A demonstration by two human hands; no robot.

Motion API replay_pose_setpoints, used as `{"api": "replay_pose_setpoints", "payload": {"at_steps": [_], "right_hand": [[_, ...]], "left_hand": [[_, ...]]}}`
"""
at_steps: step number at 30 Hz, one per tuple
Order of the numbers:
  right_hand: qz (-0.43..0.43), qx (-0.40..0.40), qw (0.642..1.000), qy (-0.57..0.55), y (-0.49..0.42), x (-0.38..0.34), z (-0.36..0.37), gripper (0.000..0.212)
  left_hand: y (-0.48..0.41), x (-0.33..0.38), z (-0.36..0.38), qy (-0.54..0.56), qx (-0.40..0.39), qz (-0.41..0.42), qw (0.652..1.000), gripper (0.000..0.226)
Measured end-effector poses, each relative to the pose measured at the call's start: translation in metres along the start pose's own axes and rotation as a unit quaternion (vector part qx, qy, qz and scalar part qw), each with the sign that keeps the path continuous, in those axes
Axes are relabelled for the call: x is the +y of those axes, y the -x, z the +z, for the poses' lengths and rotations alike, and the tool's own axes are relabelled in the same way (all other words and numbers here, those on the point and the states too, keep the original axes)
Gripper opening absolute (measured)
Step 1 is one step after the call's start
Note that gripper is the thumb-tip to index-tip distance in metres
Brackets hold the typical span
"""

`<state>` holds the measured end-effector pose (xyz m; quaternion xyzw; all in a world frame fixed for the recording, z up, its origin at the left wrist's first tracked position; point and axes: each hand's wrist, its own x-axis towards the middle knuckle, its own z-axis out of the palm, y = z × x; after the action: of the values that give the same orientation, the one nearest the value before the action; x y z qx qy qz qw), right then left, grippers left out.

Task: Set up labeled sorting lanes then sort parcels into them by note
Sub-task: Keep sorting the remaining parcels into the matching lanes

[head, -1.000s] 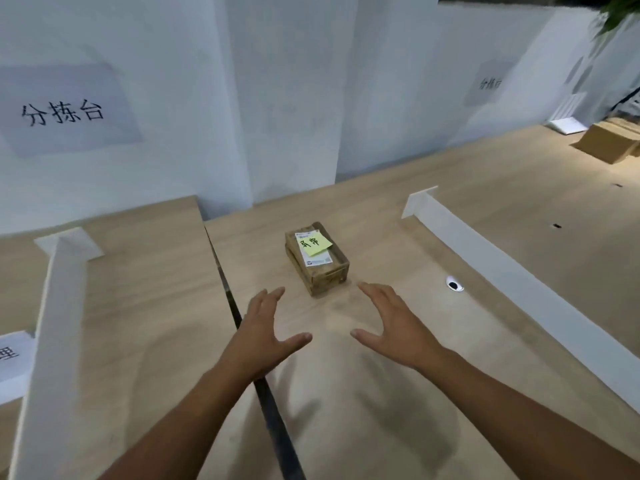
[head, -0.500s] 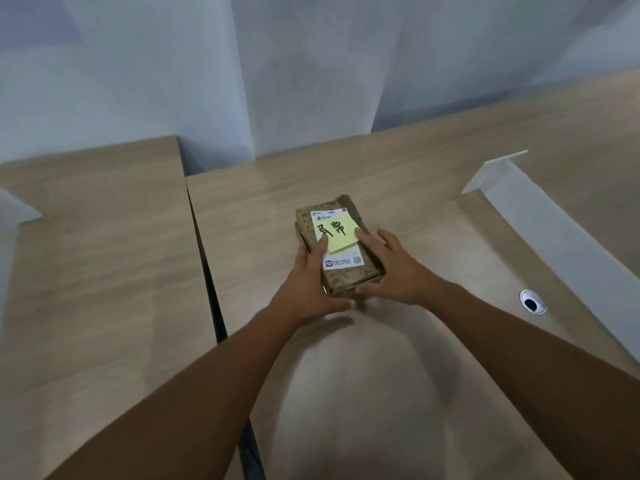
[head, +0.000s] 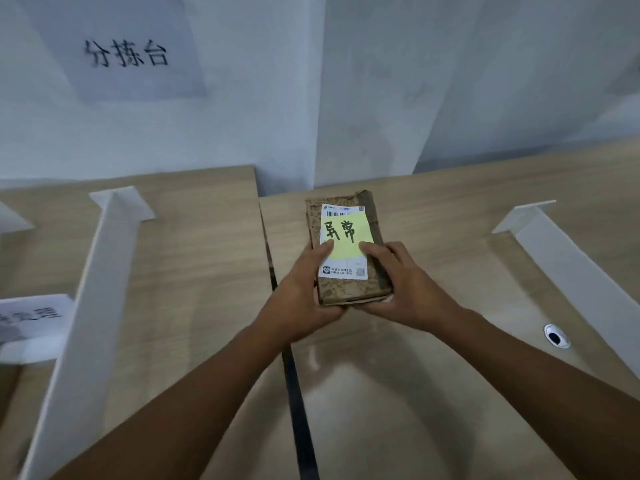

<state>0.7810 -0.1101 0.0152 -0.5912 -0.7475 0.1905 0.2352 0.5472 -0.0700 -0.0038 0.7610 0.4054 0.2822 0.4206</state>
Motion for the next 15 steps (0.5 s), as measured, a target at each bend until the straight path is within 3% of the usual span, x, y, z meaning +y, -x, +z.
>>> {"api": "replay_pose_setpoints", "payload": {"at_steps": [8, 15], "right_hand": [[-0.196, -0.05, 0.979, -0.023, 0.003, -0.234, 0.044, 0.1], [-0.298, -0.078, 0.95, -0.045, 0.046, -0.435, 0.119, 0.102]], "left_hand": [[0.22, 0.05, -0.172, -0.045, 0.142, -0.041, 0.988, 0.107], [0.422, 0.07, -0.29, -0.089, 0.206, -0.084, 0.971, 0.103]]}}
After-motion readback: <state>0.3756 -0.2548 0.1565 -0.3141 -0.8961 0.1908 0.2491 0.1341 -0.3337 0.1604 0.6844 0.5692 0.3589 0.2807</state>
